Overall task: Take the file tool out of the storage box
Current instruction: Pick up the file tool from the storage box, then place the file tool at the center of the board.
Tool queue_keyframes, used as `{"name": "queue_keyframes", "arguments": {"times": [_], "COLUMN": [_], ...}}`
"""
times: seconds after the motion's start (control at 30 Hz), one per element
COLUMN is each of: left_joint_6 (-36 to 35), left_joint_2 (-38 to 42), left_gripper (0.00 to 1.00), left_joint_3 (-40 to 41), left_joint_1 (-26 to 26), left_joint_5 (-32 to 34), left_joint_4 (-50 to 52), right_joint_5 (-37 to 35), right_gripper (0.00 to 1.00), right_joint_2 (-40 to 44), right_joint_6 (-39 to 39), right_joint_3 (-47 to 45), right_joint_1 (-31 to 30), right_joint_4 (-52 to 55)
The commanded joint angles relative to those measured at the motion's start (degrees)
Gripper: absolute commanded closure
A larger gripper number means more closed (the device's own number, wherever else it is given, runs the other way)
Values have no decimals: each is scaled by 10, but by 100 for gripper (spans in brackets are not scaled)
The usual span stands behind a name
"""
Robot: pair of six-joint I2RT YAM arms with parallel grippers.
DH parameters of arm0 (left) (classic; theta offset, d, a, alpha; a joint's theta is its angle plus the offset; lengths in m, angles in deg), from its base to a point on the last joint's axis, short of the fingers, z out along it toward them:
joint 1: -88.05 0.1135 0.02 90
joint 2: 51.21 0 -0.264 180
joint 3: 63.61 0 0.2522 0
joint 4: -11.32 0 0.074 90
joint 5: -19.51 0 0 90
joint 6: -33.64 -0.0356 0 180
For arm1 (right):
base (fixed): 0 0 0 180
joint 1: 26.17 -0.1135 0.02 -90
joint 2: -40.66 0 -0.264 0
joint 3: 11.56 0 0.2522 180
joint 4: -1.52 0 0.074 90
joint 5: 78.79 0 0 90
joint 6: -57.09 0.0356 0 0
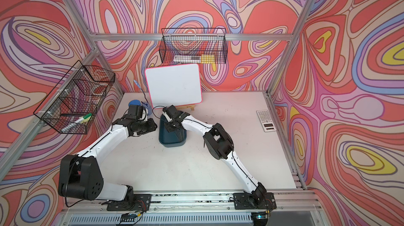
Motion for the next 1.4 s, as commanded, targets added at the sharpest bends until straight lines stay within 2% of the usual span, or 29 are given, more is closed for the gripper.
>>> {"name": "queue_keyframes", "arguments": {"times": [0.0,0.13,0.3,0.5,0.7,1.13,1.23,1.37], "left_joint_6": [-1,-1,-3,-2,-8,-8,-9,-6], "left_joint_2": [14,10,3,0,-11,-40,-46,-49], "left_gripper": [61,61,60,60,60,58,58,58], "left_joint_3": [2,-4,-17,-20,-20,-27,-32,-32], "left_joint_1": [3,3,3,3,-3,-21,-23,-24], "left_joint_5": [-1,-2,-10,-18,-26,-27,-26,-28], "left_joint_4": [-2,0,5,2,0,-8,-6,-9], "right_joint_5": [-6,-6,5,19,45,-9,-17,-35], "right_gripper": [76,93,99,100,100,100,100,98], "right_joint_2": [-20,-10,40,151,263,490,503,480], "right_joint_6": [-3,13,54,130,212,246,252,240], "right_joint_3": [-5,-16,-44,-136,-259,-633,-677,-687], "right_joint_1": [-5,-9,-8,8,60,191,206,214], "right_joint_4": [20,5,-53,-195,-307,-313,-318,-315]}}
